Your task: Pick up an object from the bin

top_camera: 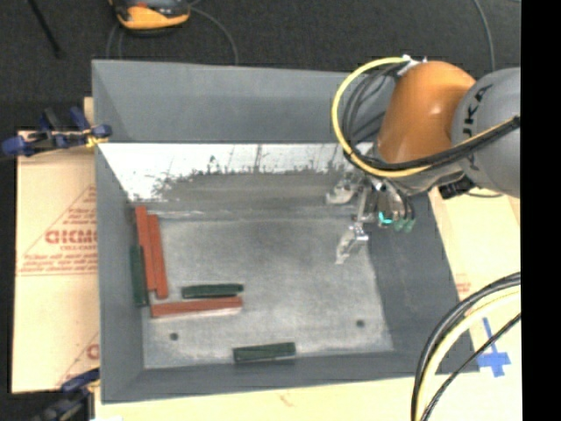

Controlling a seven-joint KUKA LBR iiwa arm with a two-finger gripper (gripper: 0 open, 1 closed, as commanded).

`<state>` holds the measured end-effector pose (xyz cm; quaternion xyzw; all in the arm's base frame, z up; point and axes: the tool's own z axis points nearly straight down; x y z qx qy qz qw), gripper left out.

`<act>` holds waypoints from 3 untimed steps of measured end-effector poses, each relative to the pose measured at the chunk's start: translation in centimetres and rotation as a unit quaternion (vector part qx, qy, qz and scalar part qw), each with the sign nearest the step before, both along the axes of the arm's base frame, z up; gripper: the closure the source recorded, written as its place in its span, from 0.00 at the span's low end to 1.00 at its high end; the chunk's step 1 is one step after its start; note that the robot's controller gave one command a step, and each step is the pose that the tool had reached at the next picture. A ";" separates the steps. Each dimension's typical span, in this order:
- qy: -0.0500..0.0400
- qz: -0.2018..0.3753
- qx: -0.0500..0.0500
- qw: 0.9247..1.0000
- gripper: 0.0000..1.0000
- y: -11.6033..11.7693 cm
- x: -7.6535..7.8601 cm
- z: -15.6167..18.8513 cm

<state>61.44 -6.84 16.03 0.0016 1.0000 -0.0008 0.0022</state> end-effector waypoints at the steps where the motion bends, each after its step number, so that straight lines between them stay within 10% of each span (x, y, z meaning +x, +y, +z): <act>1: -0.003 0.038 -0.001 0.999 0.00 3.3 0.6 -4.3; 3: 0.001 0.012 0.002 1.000 0.00 12.8 -0.8 -7.3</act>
Offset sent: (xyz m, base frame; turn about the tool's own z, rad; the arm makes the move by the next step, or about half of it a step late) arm -0.0053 0.1062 -0.0665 -0.0126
